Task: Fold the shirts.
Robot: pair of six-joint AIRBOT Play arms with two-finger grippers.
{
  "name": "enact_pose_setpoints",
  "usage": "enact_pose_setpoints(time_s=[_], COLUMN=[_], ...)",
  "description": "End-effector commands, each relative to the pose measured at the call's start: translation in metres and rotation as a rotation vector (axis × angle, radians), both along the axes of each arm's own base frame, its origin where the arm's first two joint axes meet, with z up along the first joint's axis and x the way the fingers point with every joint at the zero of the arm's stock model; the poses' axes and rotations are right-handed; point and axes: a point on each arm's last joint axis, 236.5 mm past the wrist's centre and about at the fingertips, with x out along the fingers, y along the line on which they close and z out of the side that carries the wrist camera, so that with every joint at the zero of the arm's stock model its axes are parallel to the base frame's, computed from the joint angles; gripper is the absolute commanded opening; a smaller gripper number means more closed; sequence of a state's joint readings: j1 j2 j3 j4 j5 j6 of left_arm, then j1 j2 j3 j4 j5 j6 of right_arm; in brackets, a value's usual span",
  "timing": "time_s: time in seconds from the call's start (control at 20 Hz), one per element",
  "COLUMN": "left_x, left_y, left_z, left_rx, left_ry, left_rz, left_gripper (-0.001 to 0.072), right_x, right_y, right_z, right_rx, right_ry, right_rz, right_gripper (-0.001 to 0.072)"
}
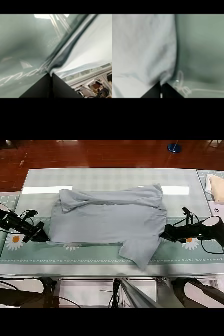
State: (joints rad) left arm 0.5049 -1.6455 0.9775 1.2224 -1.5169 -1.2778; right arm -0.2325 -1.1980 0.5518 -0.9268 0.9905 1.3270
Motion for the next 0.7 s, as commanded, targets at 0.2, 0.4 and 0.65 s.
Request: enact_pose_setpoints(time_s=[0.2,0.4,0.65], left_x=[0.087,0.138,0.067], left_y=[0.014,-0.010,-0.079], left_z=[0.072,0.252,0.523], left_rx=[0.092,0.132,0.252], left_ry=[-0.485,-1.028,-1.824], left_rz=[-0.005,0.071,0.050], left_gripper=[0.0020,0.0020,0.0020], right_x=[0.064,0.082,0.036], right_y=[0.019,0.014,-0.009], right_z=[0.105,0.289,0.503], right_rx=[-0.046,-0.177,-0.416], right_ry=[-0.389,-0.875,-1.346], right_rz=[0.067,0.132,0.044], right_gripper=[0.0018,0.0018,0.0017])
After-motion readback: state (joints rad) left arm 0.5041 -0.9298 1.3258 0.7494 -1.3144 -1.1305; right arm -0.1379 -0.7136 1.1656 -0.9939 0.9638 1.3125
